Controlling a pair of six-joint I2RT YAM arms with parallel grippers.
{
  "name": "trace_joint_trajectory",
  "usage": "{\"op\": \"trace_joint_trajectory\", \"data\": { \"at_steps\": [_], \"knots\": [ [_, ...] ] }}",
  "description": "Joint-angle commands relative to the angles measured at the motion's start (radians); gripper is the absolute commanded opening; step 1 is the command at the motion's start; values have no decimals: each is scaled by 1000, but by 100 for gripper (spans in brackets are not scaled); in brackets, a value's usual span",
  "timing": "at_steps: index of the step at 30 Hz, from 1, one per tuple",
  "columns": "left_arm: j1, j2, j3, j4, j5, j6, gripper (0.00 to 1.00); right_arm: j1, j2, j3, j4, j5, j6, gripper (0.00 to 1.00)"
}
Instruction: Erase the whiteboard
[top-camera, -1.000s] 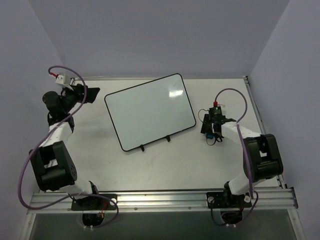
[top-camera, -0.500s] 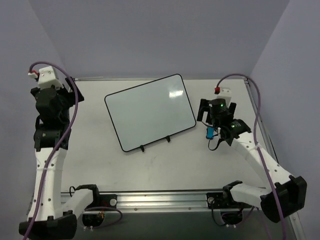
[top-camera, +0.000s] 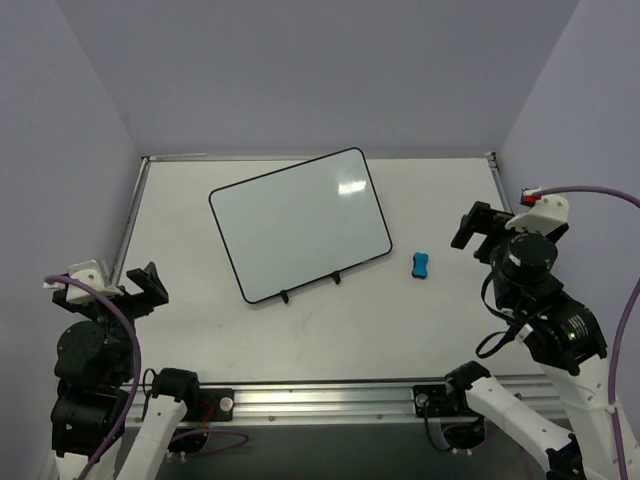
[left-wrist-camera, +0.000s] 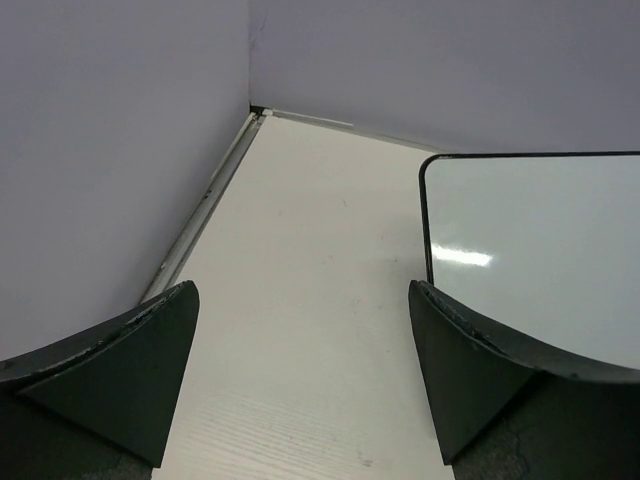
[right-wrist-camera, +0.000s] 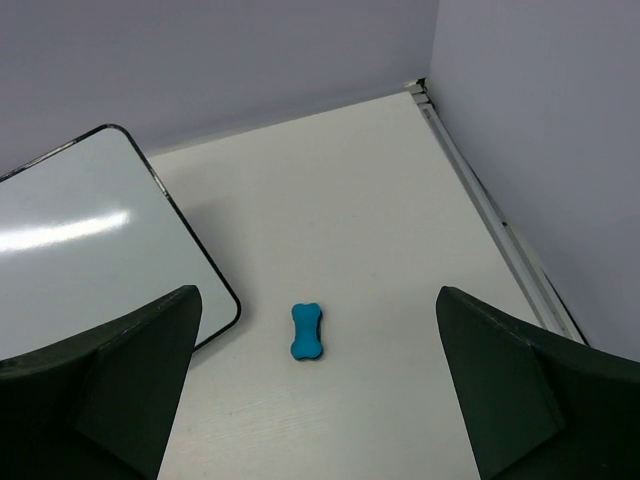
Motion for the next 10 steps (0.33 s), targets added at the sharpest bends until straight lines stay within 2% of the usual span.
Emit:
{"op": "trace_joint_trajectory", "data": {
  "at_steps": [1, 10],
  "knots": [
    [-47, -25, -36, -51, -65, 26, 94, 7, -53, -18, -48, 76, -54, 100],
    [-65, 57, -47, 23, -55, 28, 94, 8, -99, -62, -19, 86, -34, 100]
  ]
}}
